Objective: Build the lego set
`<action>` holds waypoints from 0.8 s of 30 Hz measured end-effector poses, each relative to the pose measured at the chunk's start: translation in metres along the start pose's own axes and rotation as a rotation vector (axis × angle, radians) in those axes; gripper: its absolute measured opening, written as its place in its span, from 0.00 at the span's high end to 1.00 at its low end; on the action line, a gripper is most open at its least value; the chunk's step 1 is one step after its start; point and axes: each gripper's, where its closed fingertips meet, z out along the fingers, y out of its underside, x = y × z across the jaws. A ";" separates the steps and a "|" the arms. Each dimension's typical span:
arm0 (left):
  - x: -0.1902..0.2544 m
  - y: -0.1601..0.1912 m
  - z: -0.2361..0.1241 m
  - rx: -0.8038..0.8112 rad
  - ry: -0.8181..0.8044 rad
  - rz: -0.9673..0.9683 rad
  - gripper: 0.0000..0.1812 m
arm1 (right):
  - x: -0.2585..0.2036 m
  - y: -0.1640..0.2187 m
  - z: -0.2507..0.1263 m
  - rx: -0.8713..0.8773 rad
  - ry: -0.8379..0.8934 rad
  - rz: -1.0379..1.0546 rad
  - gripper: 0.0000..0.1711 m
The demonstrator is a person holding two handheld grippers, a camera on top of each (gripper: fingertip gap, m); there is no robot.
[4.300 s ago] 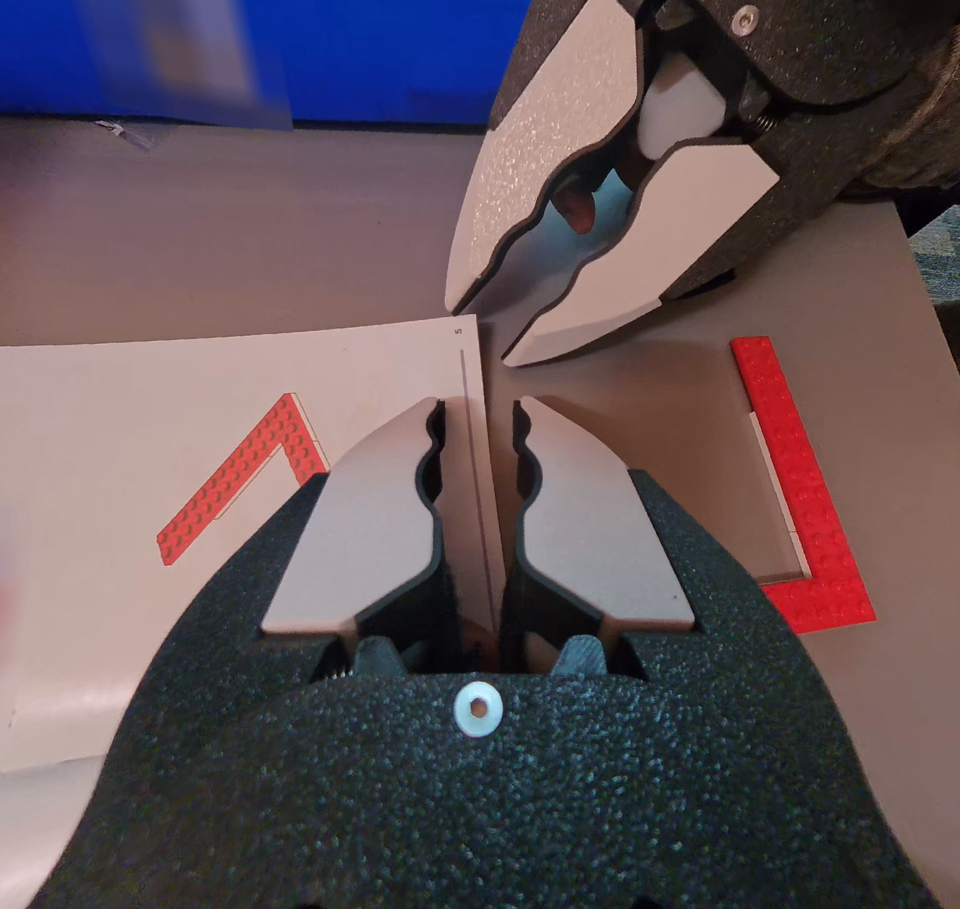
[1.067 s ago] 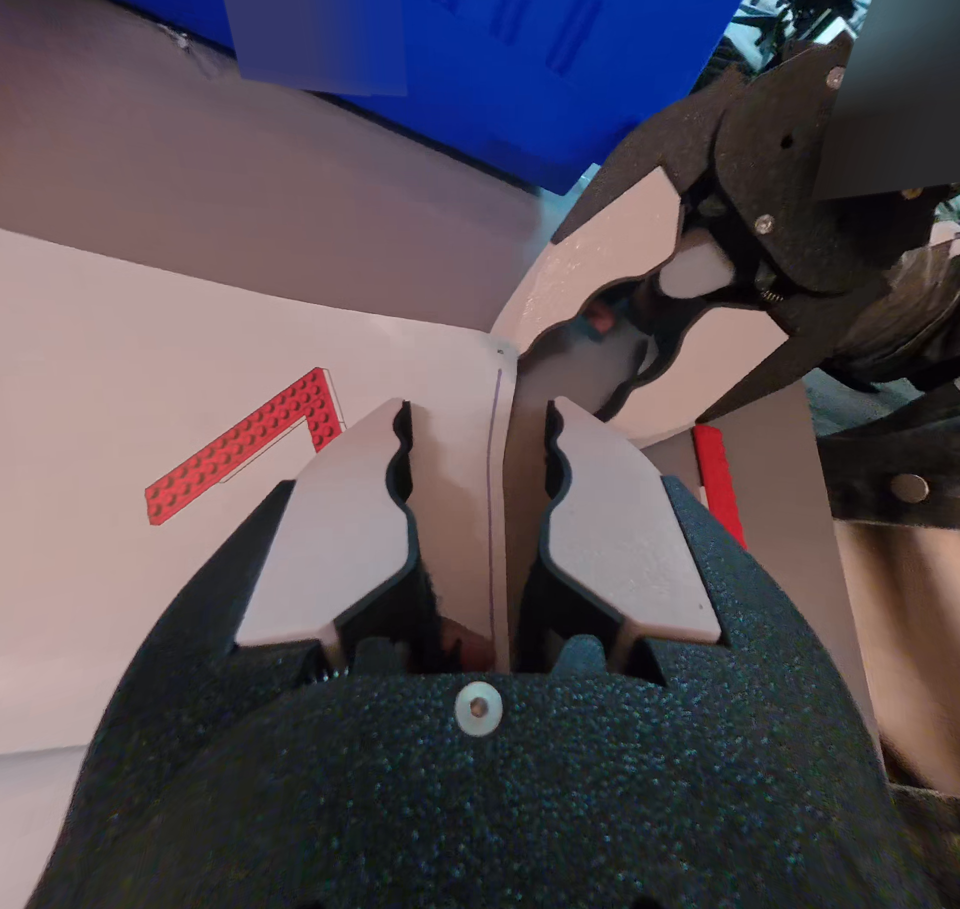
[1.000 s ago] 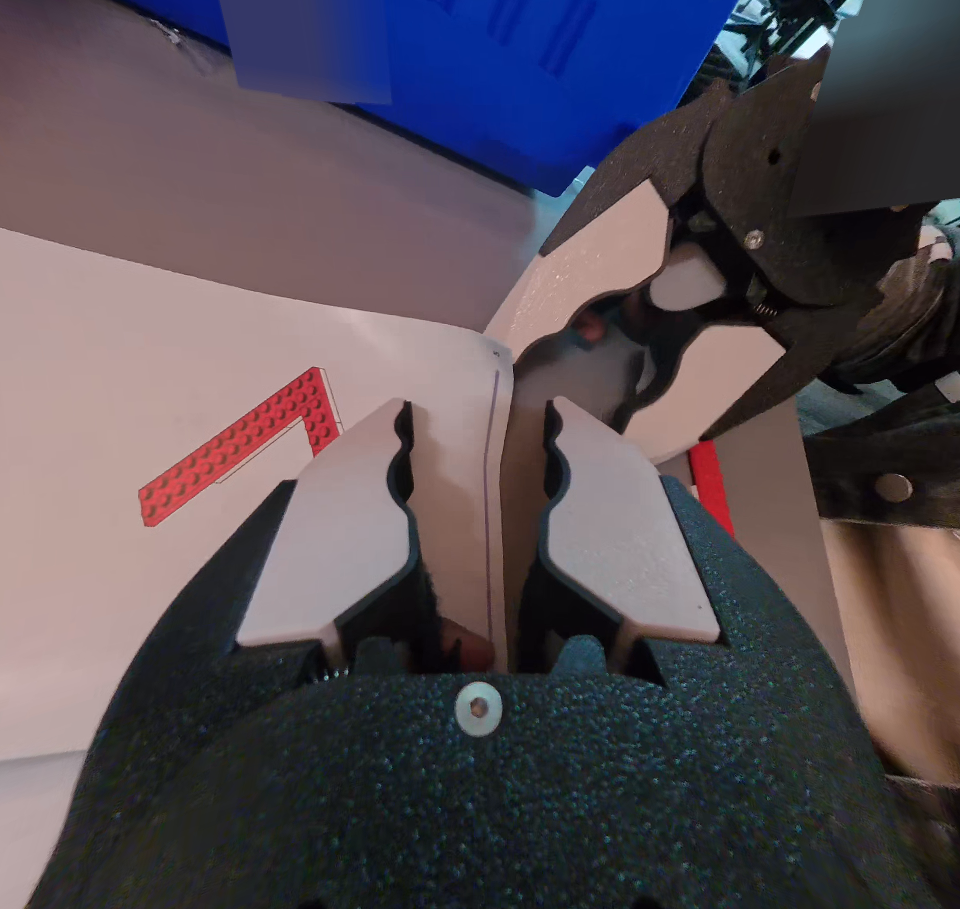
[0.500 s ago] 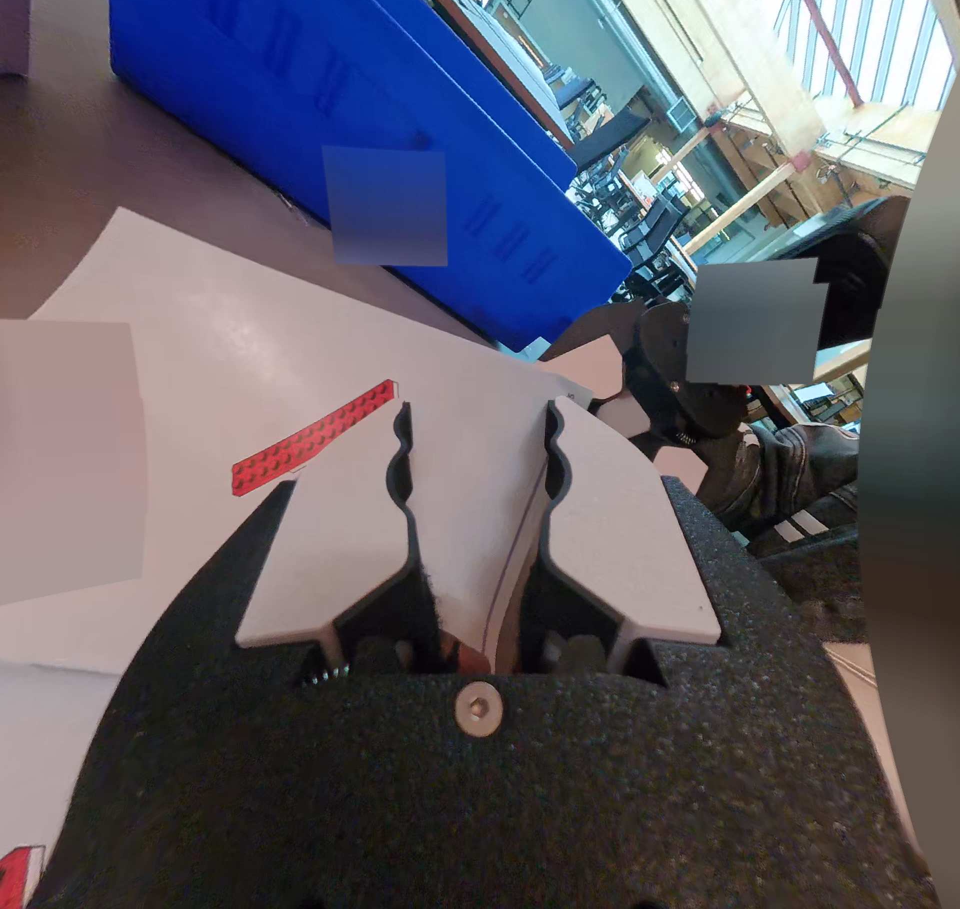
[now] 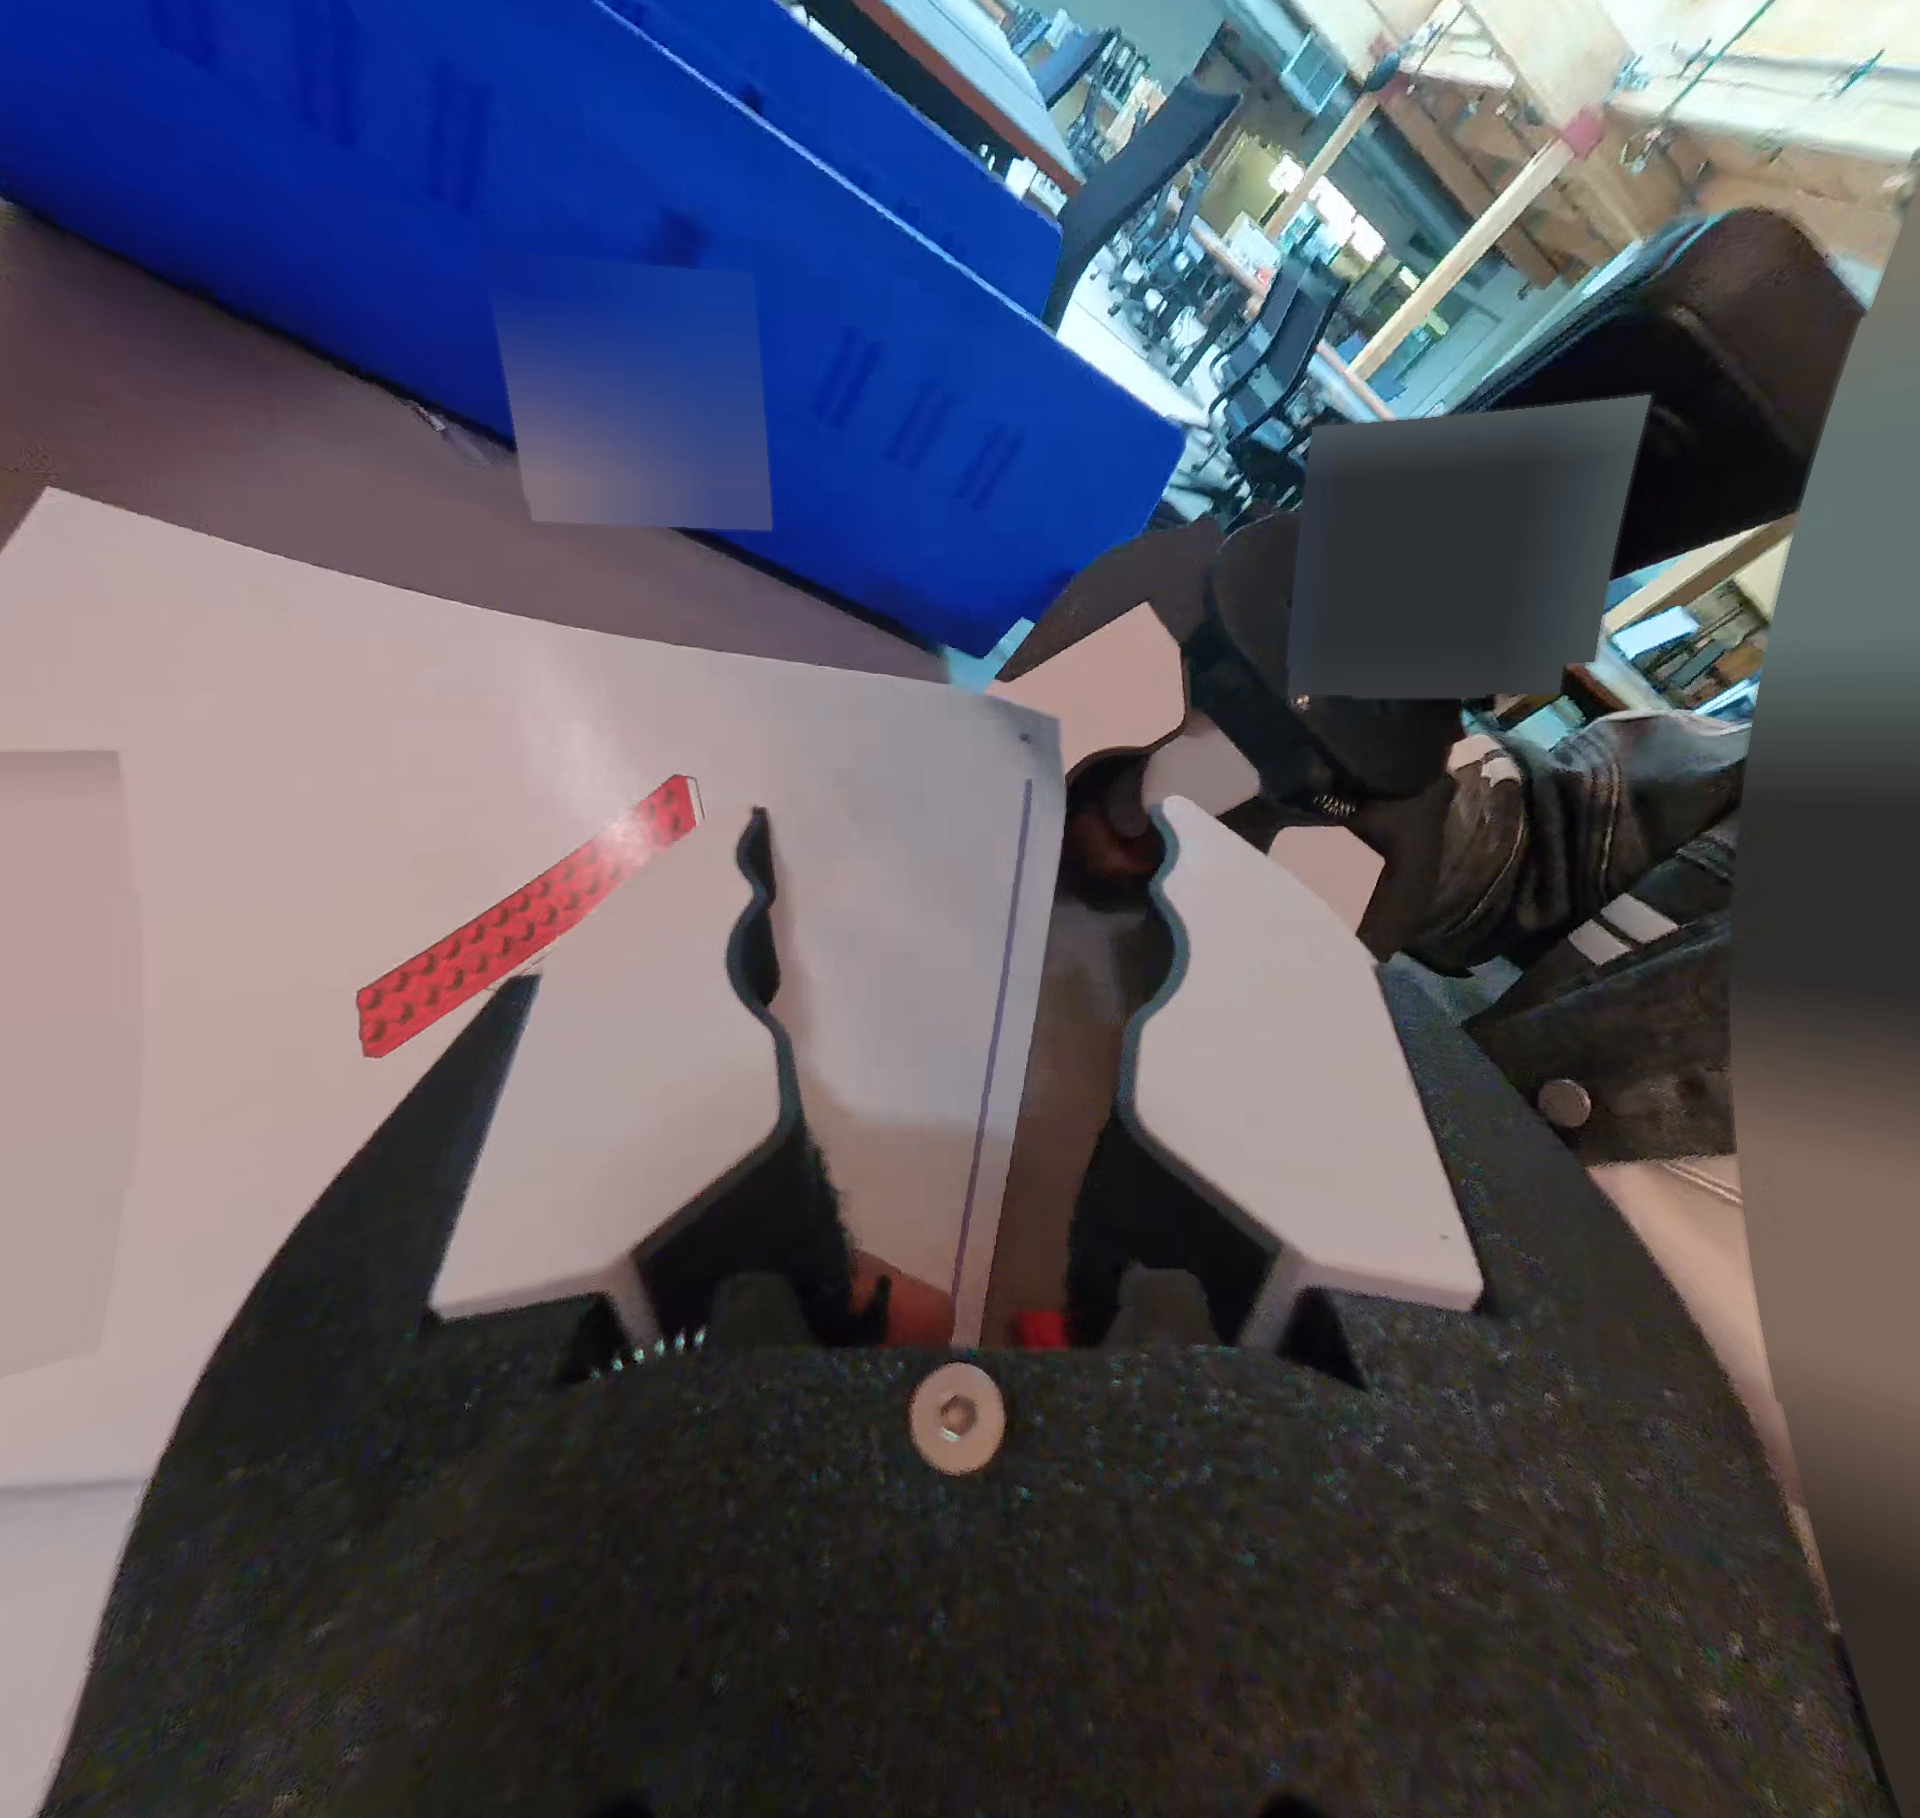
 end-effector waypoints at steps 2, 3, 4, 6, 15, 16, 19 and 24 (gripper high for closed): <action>-0.001 -0.006 -0.005 0.055 0.021 -0.029 0.72 | 0.001 -0.002 -0.002 0.019 -0.003 0.020 0.64; 0.001 -0.010 -0.007 0.084 0.036 -0.029 0.78 | 0.002 -0.003 -0.003 0.028 -0.005 0.033 0.65; 0.002 -0.013 -0.009 0.109 0.041 -0.020 0.83 | 0.002 -0.004 -0.005 0.037 -0.009 0.047 0.65; 0.003 -0.016 -0.011 0.132 0.031 0.009 0.92 | 0.005 -0.003 -0.006 0.042 -0.010 0.078 0.66; 0.011 -0.014 -0.011 0.106 -0.044 0.228 1.00 | 0.015 -0.002 -0.016 0.065 0.015 0.128 0.69; 0.012 -0.014 -0.011 0.104 -0.040 0.234 1.00 | 0.019 -0.005 -0.019 0.095 0.032 0.146 0.72; 0.012 -0.015 -0.011 0.114 -0.023 0.217 1.00 | 0.035 -0.024 -0.036 0.258 0.088 0.224 0.88; 0.011 -0.021 -0.018 0.180 0.046 0.099 1.00 | 0.044 -0.028 -0.039 0.312 0.084 0.331 0.86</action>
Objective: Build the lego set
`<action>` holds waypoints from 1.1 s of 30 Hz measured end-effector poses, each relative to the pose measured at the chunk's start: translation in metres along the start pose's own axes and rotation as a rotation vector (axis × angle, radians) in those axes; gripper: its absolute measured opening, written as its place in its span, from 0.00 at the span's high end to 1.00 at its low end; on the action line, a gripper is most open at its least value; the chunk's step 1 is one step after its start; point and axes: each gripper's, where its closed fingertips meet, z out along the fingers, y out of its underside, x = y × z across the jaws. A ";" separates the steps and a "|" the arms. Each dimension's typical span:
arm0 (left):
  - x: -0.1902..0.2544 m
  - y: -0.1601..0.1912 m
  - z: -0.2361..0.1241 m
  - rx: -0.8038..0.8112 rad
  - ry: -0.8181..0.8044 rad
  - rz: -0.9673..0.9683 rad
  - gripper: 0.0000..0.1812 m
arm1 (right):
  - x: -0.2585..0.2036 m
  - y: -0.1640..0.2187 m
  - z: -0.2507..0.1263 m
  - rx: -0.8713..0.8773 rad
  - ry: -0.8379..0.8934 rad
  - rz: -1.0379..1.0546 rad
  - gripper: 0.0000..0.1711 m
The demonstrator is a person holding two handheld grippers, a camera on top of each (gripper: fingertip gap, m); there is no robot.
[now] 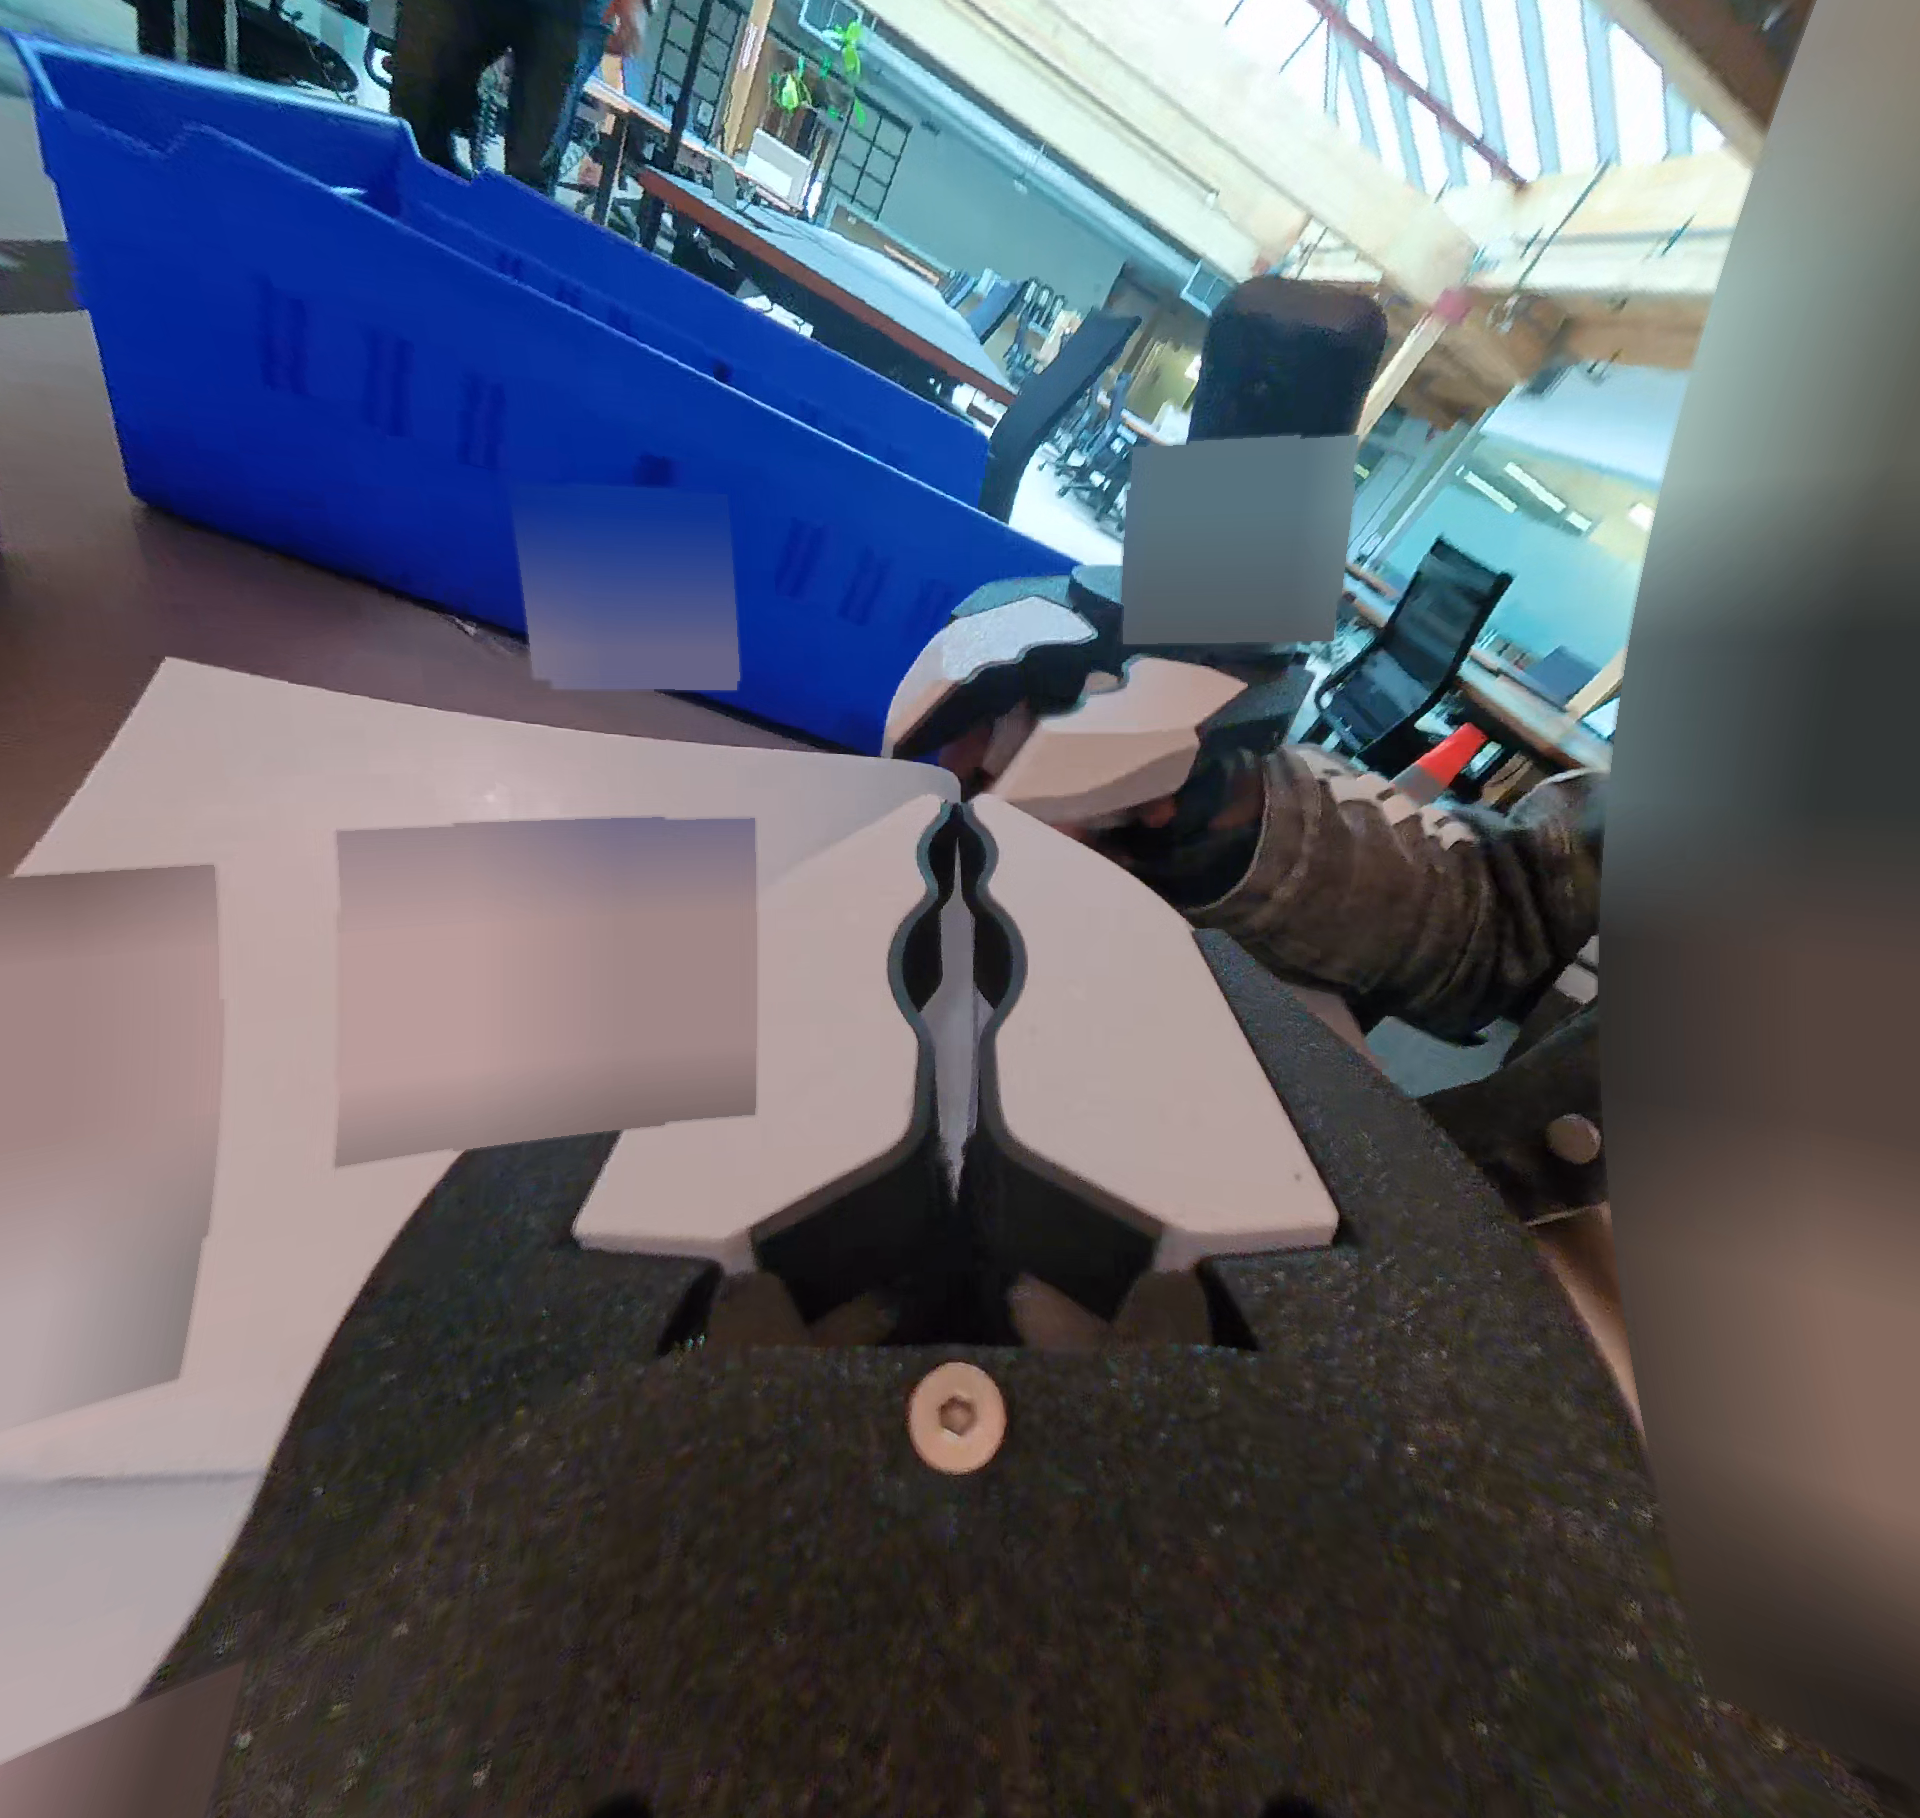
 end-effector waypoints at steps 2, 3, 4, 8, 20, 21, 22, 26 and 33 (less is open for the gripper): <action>0.000 -0.001 -0.001 0.010 0.016 -0.030 1.00 | -0.003 0.006 0.006 -0.046 -0.002 -0.029 0.83; 0.000 -0.001 -0.001 0.011 0.016 -0.034 1.00 | -0.003 0.009 0.009 -0.073 0.008 -0.046 0.82; 0.000 0.000 0.000 0.008 0.018 -0.032 1.00 | -0.002 0.012 0.011 -0.097 0.024 -0.064 0.81; 0.004 0.004 0.003 -0.019 0.047 -0.050 1.00 | -0.007 0.013 0.015 -0.116 0.009 -0.091 0.84; 0.002 0.003 0.002 -0.005 0.063 -0.103 1.00 | -0.021 0.006 0.013 -0.069 -0.133 -0.014 0.88; 0.002 0.003 0.002 -0.007 0.061 -0.102 1.00 | -0.021 0.007 0.013 -0.072 -0.135 -0.009 0.88; 0.002 0.004 0.003 -0.012 0.059 -0.100 1.00 | -0.021 0.007 0.014 -0.073 -0.138 -0.003 0.88; 0.002 0.005 0.003 -0.020 0.061 -0.100 1.00 | -0.018 0.008 0.014 -0.078 -0.124 0.001 0.91; 0.003 0.006 0.004 -0.025 0.071 -0.112 0.99 | -0.016 0.009 0.014 -0.082 -0.124 0.016 0.94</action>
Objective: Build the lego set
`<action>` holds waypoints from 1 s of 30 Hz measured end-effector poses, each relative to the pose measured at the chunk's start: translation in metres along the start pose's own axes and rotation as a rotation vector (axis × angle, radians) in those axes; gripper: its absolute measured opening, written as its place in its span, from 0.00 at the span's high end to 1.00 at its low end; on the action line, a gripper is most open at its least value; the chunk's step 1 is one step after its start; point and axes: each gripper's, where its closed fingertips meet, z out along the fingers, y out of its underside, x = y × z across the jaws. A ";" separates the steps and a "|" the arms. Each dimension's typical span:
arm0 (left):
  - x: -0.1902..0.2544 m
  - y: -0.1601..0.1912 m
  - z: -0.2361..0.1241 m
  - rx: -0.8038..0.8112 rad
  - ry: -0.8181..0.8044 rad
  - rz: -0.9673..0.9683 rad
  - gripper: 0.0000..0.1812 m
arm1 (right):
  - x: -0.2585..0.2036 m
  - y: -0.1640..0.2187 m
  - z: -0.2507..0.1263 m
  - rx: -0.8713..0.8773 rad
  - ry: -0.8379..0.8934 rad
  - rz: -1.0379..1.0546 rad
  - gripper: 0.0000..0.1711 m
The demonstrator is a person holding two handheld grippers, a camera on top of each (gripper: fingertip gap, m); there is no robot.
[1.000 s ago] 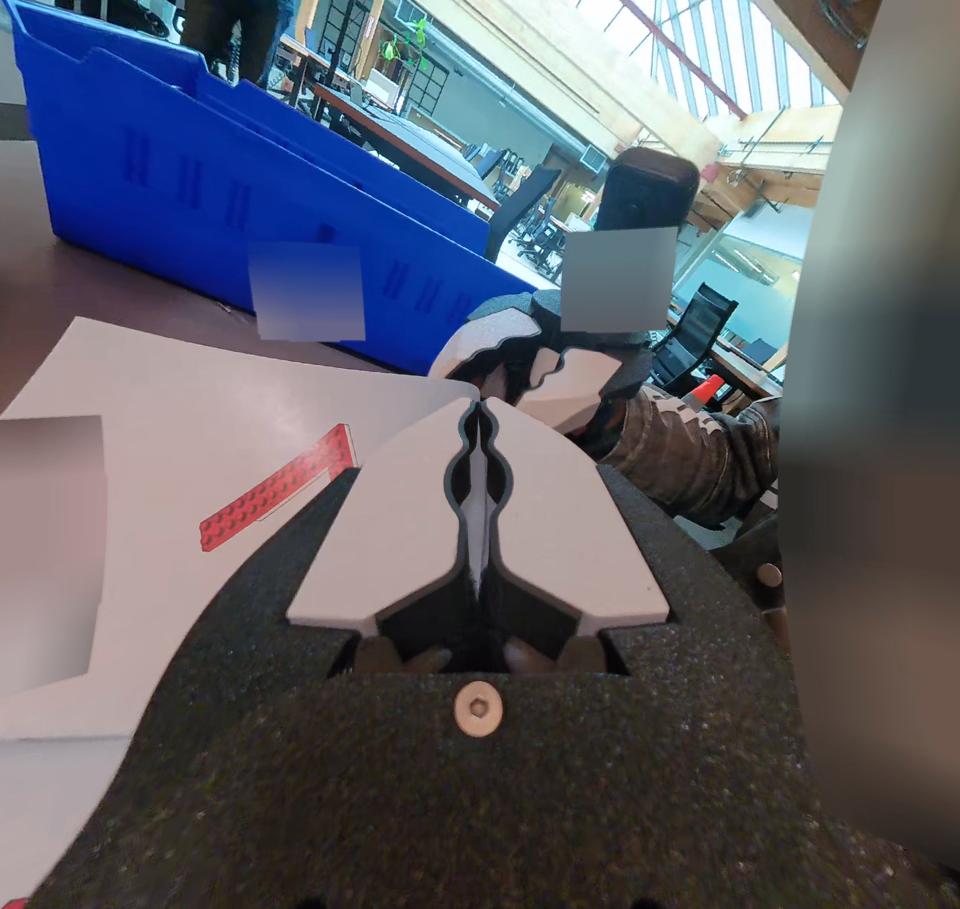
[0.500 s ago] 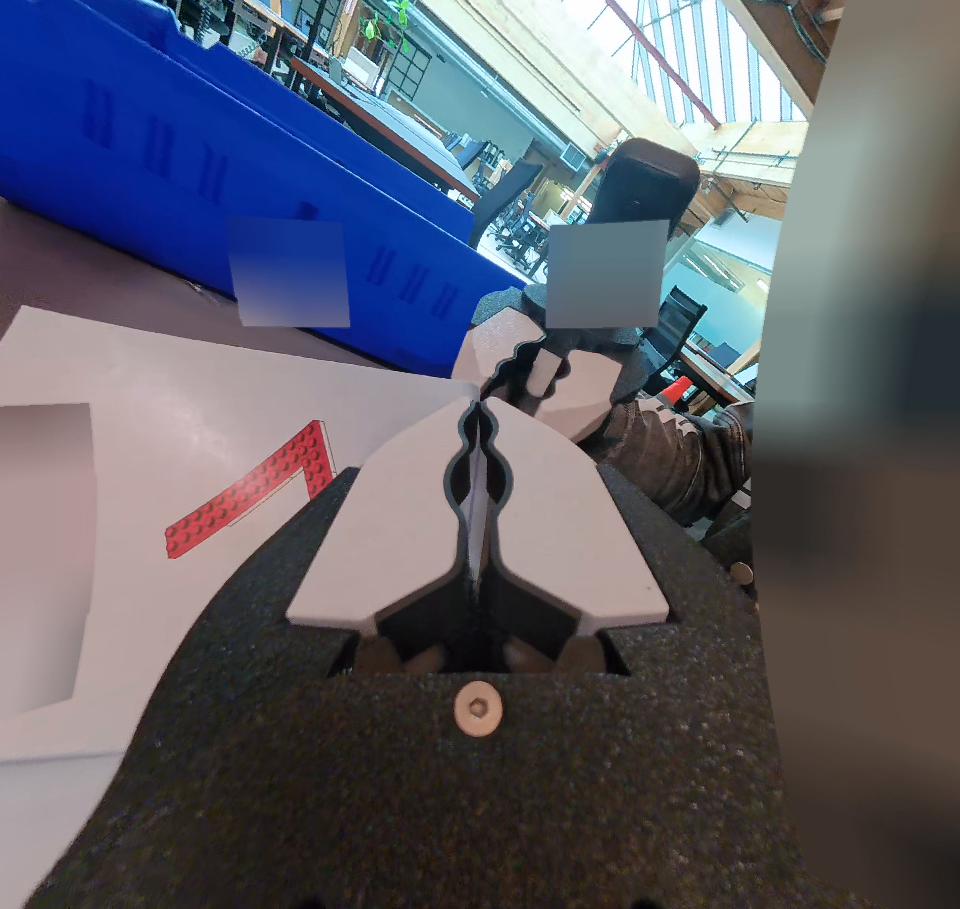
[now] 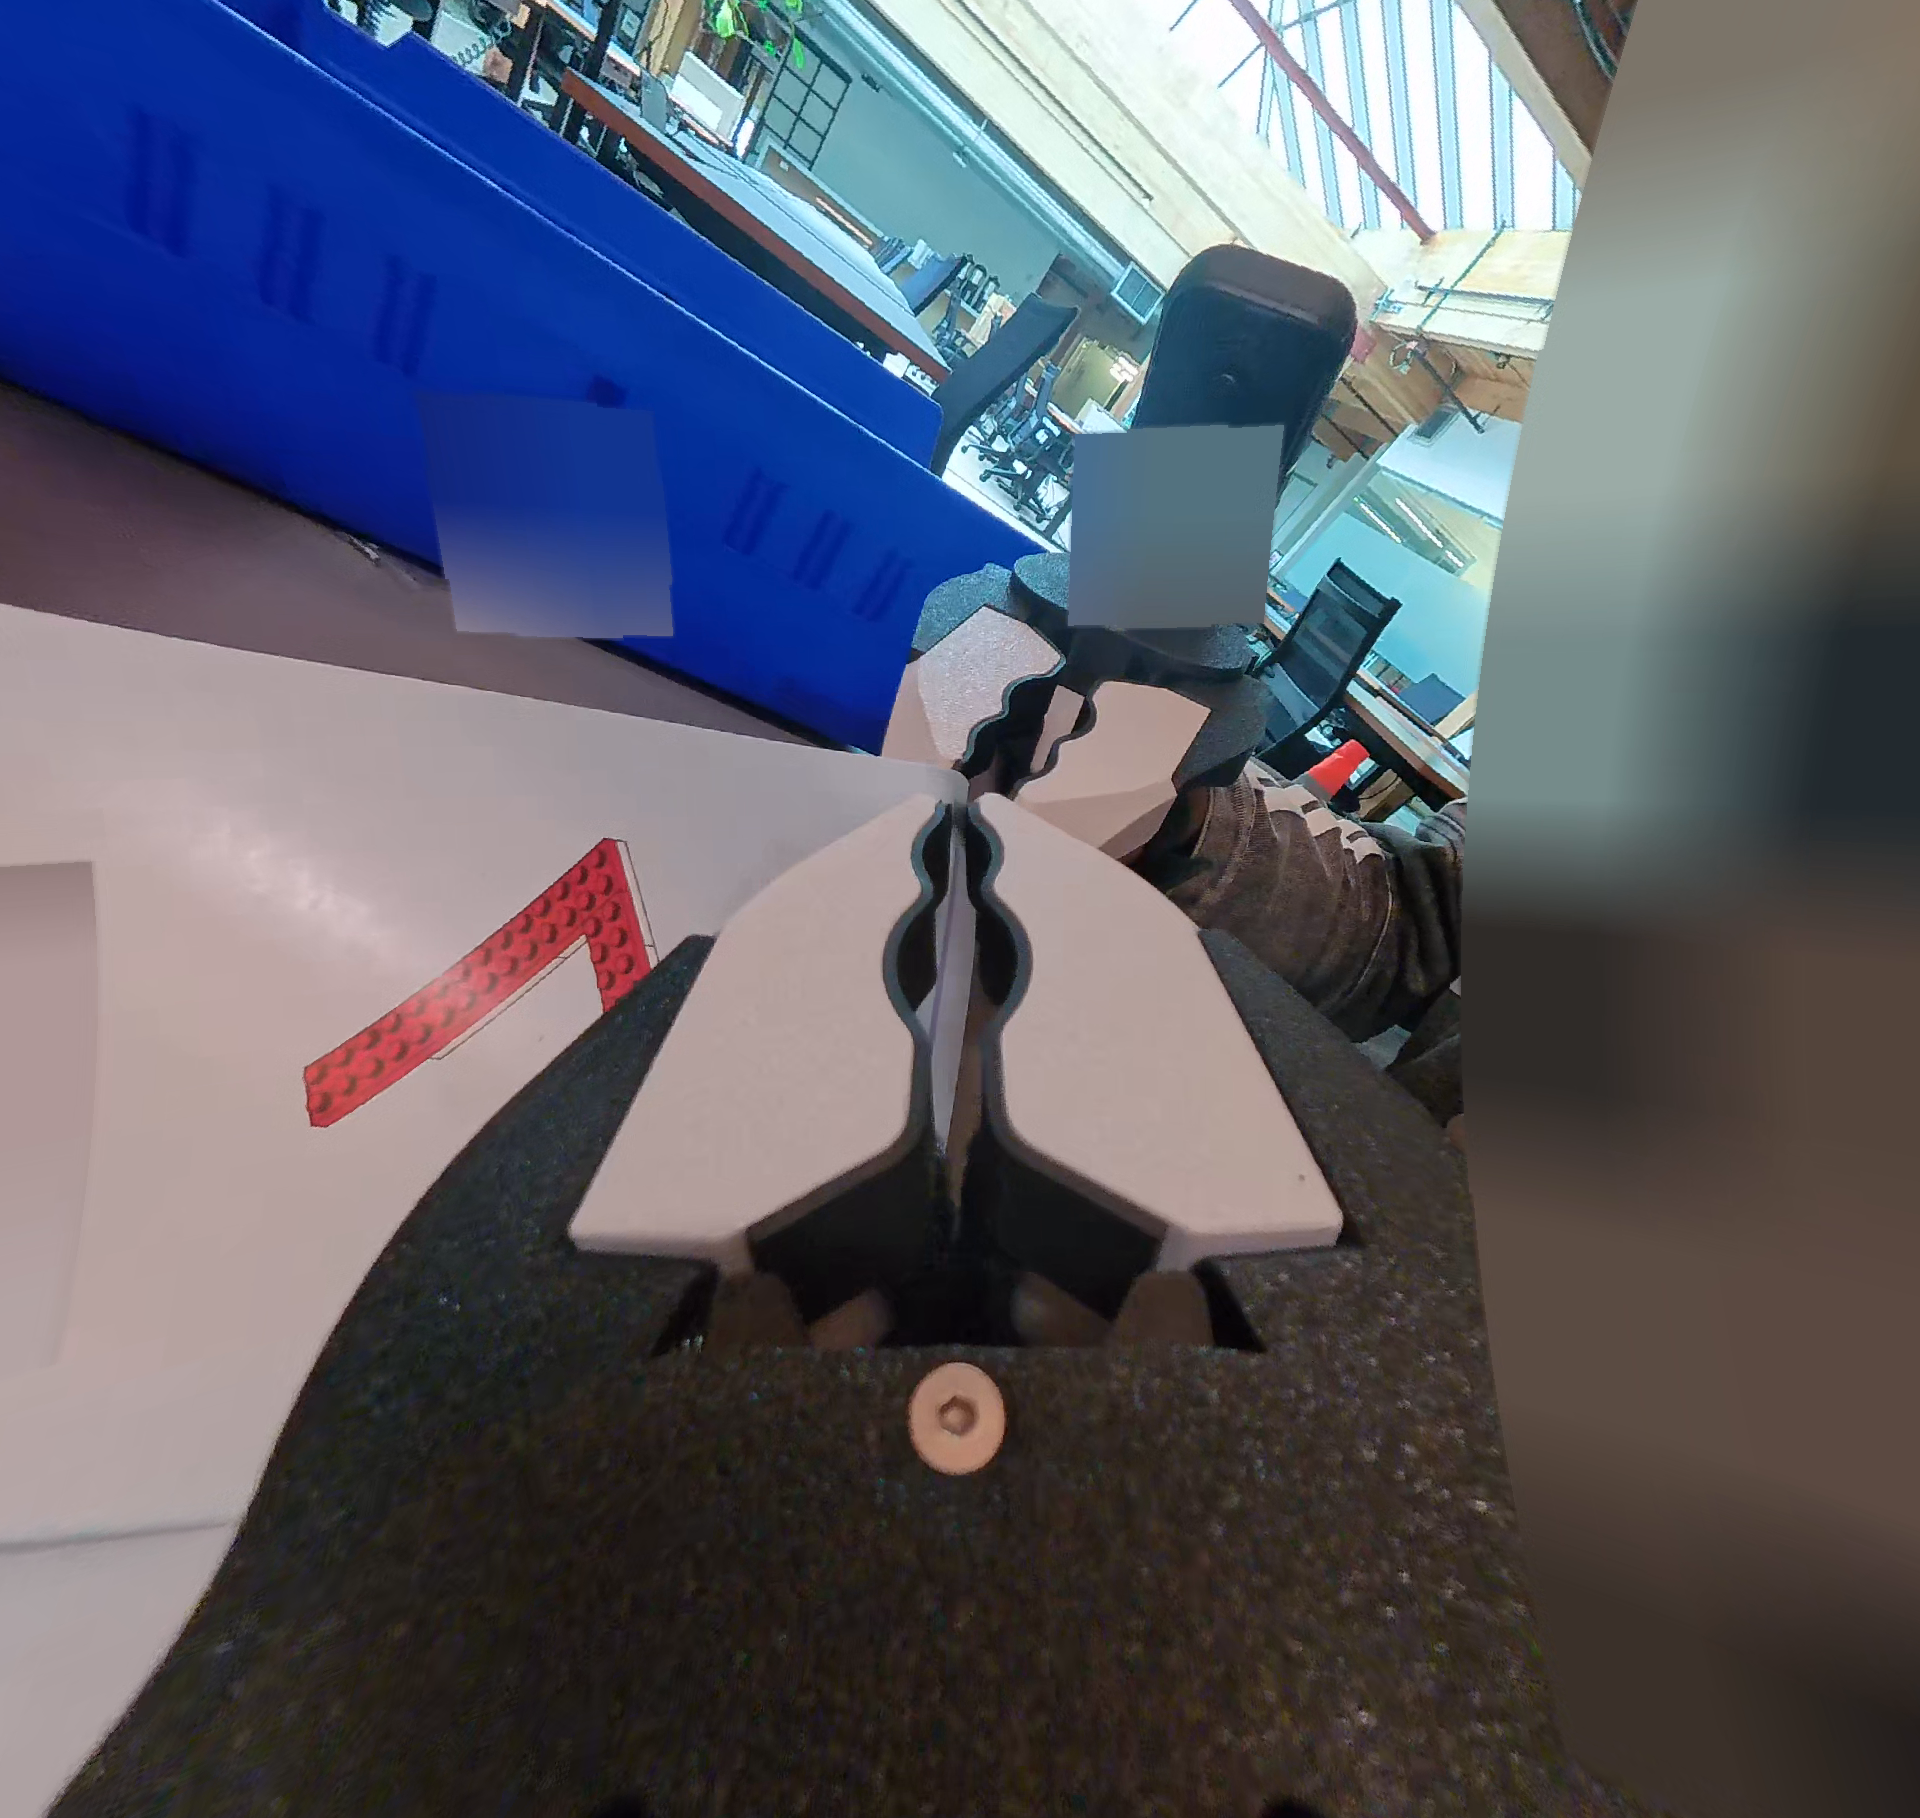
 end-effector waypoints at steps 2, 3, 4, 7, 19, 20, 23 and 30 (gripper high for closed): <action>0.000 0.000 0.000 -0.001 0.004 -0.007 0.99 | 0.001 0.000 0.000 -0.002 0.005 -0.002 0.96; 0.000 0.000 0.000 0.001 0.006 -0.009 0.99 | 0.001 0.000 0.000 -0.001 0.007 -0.005 0.97; 0.000 0.000 0.000 0.004 0.006 -0.012 0.98 | 0.002 0.000 0.000 0.000 0.011 -0.008 1.00; 0.001 0.000 0.000 0.002 0.017 -0.019 0.98 | 0.000 0.000 0.000 0.001 0.007 -0.016 1.00; 0.000 0.001 0.000 -0.003 0.011 -0.026 0.98 | -0.004 0.001 0.001 -0.009 -0.052 0.051 0.90; 0.000 0.001 0.001 -0.007 0.012 -0.025 0.98 | -0.003 0.001 0.001 -0.007 -0.046 0.054 0.90; 0.001 0.002 0.001 -0.010 0.017 -0.027 0.98 | -0.003 0.001 0.001 -0.005 -0.052 0.064 0.91; 0.001 0.002 0.001 -0.007 0.024 -0.033 0.98 | -0.002 0.002 0.000 -0.010 -0.045 0.054 1.00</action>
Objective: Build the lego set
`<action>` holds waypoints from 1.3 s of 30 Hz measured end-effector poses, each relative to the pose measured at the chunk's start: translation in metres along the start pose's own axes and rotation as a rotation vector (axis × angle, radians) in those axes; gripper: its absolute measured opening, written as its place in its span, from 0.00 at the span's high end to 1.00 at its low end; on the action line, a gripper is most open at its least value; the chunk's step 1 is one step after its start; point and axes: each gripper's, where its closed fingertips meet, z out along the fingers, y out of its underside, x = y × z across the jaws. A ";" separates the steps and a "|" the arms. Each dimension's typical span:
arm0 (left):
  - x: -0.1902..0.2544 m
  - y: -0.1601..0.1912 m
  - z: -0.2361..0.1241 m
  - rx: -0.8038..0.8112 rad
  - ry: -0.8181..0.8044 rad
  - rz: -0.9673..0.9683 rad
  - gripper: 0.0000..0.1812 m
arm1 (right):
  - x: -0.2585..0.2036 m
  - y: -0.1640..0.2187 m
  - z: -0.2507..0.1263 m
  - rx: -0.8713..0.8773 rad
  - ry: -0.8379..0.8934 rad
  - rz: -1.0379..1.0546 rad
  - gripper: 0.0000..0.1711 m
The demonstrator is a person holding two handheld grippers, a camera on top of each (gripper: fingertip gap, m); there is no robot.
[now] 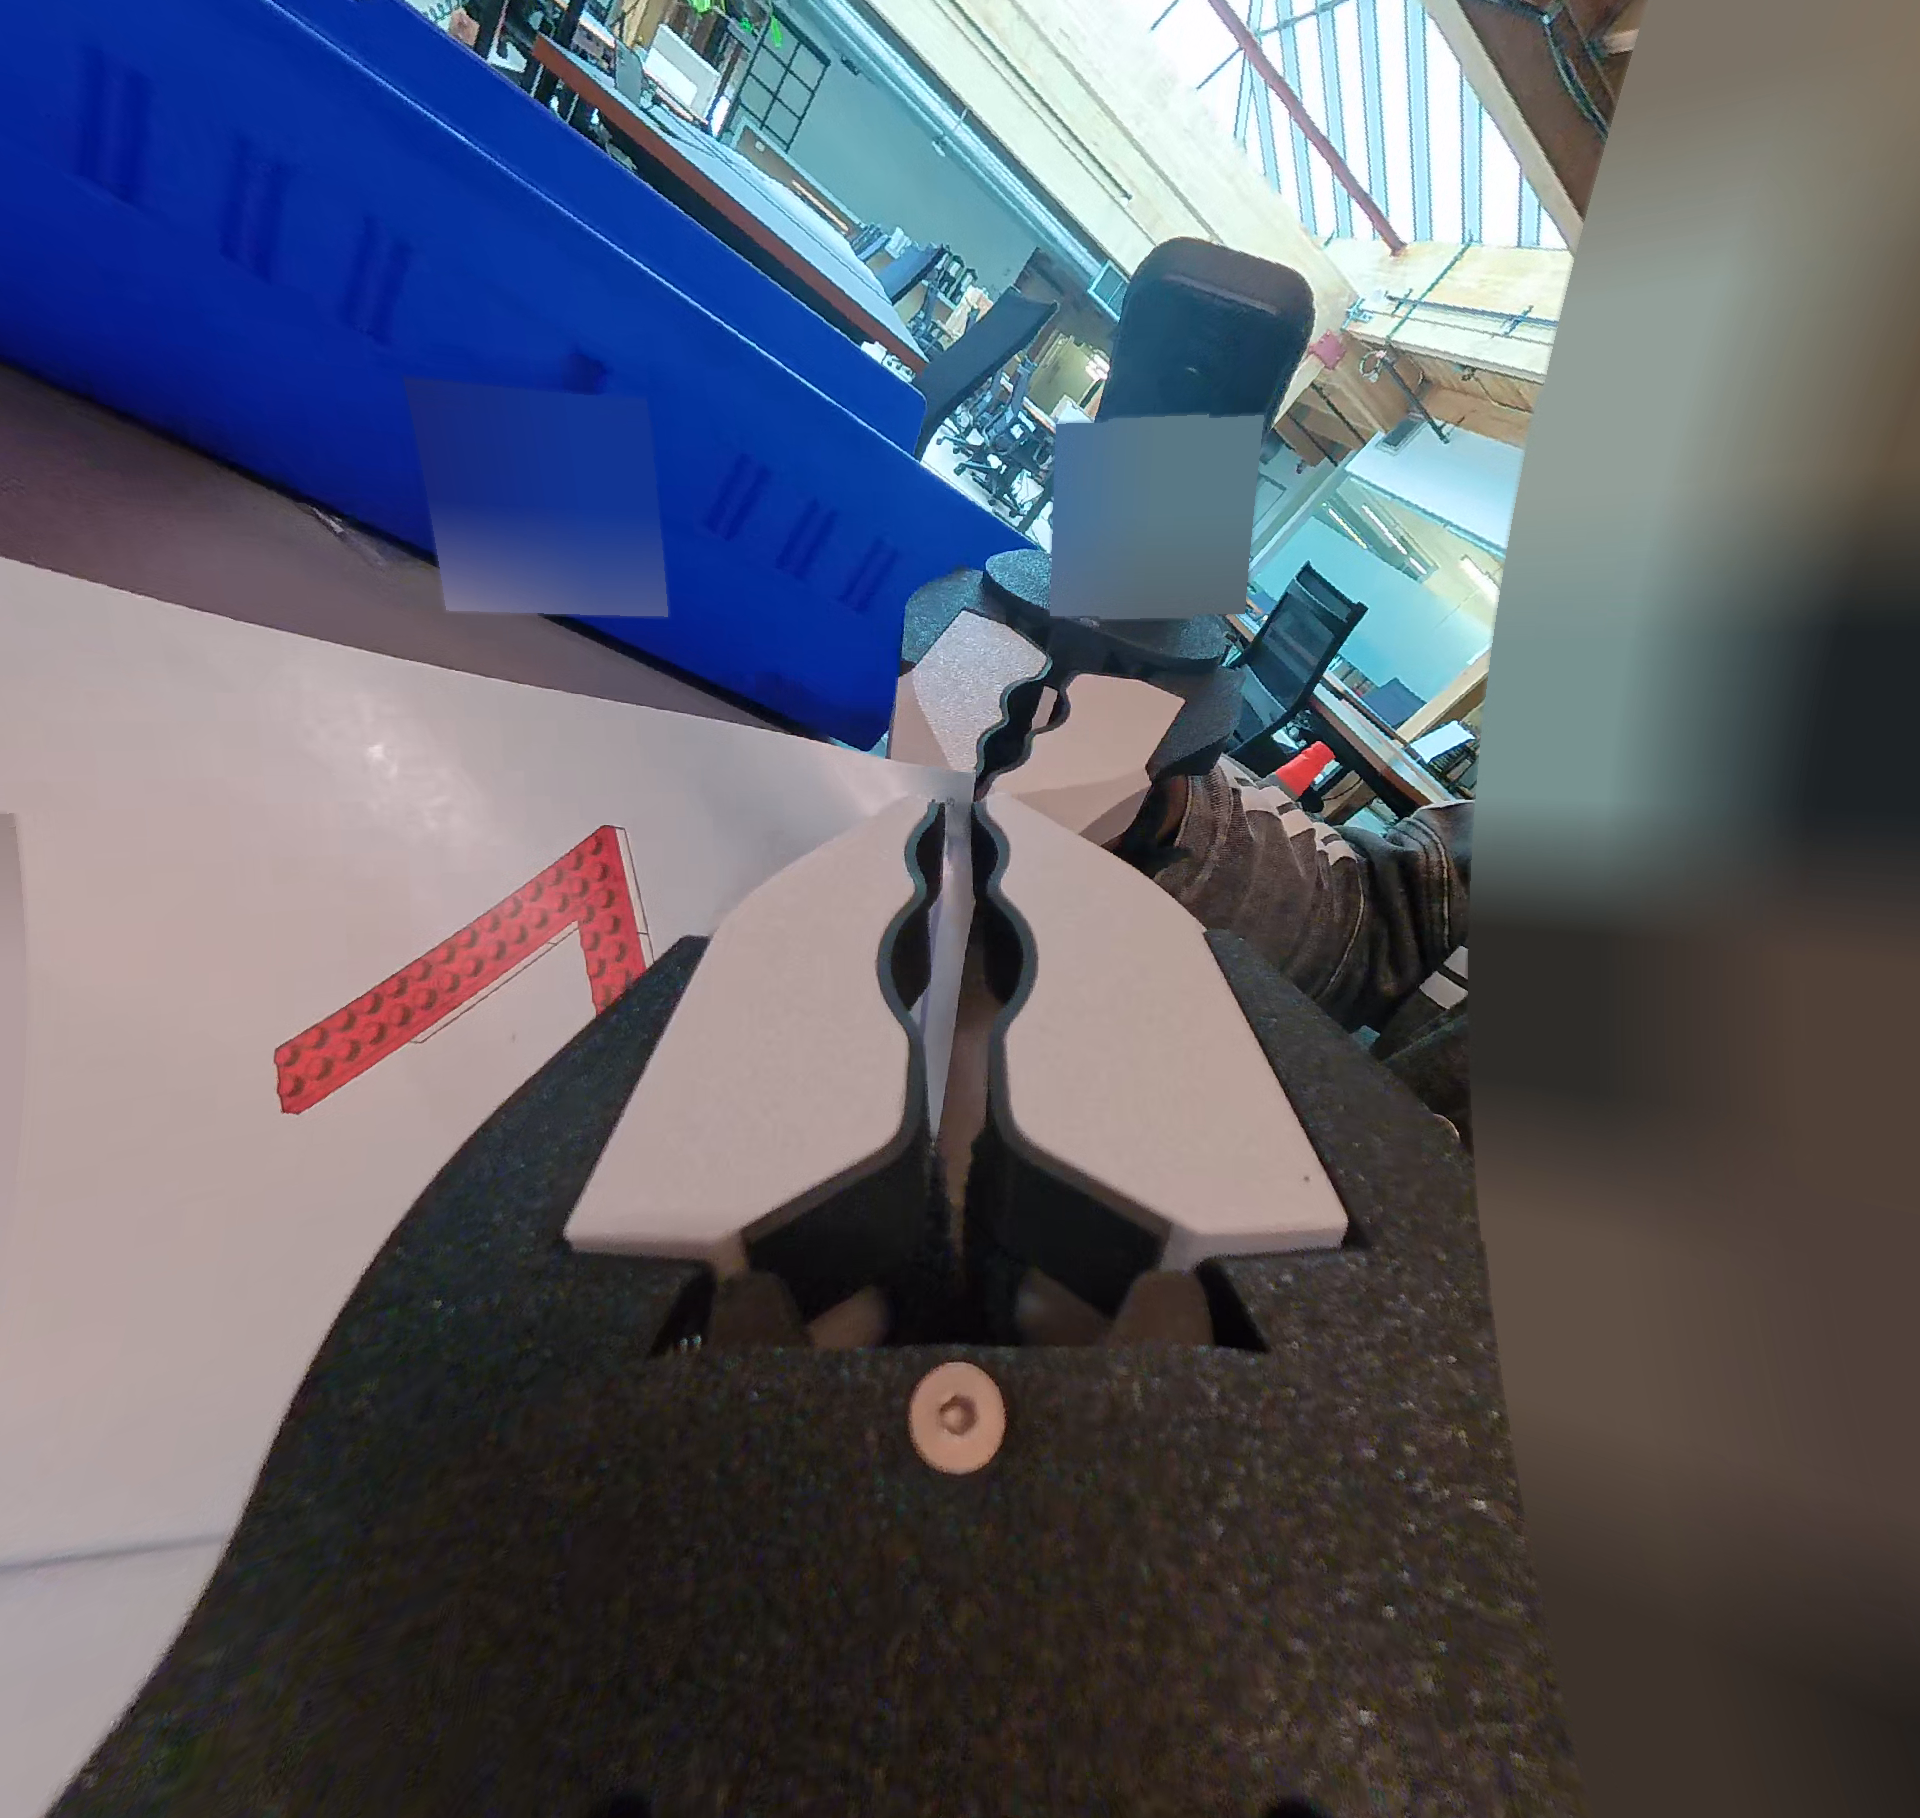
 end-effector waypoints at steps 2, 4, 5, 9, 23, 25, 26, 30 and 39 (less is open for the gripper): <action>0.000 0.000 0.000 0.001 -0.003 -0.001 0.98 | -0.002 -0.001 0.000 0.002 -0.019 0.009 0.97; -0.001 -0.001 0.000 0.006 -0.005 -0.005 0.98 | -0.005 -0.001 0.001 0.001 -0.040 0.022 0.91; -0.001 0.000 0.000 0.003 -0.003 -0.005 0.98 | -0.004 0.000 0.001 -0.002 -0.036 0.027 0.88; 0.000 0.001 0.001 -0.008 0.000 -0.005 0.98 | -0.002 0.000 0.001 -0.003 -0.024 0.040 0.91; -0.001 0.000 0.000 0.002 0.005 -0.018 0.97 | -0.003 0.001 0.000 -0.005 -0.036 0.041 0.96; 0.000 0.000 0.000 0.001 0.006 -0.020 0.97 | -0.002 -0.001 -0.001 0.006 -0.033 0.046 0.99; 0.000 0.000 0.000 0.000 0.006 -0.020 0.97 | -0.001 -0.001 -0.001 0.006 -0.036 0.048 1.00; -0.001 0.000 0.000 0.001 0.003 -0.025 0.99 | -0.002 0.000 -0.001 0.006 -0.036 0.043 1.00; -0.003 0.000 0.000 0.003 -0.013 -0.023 1.00 | 0.000 -0.001 -0.003 0.013 -0.035 0.054 1.00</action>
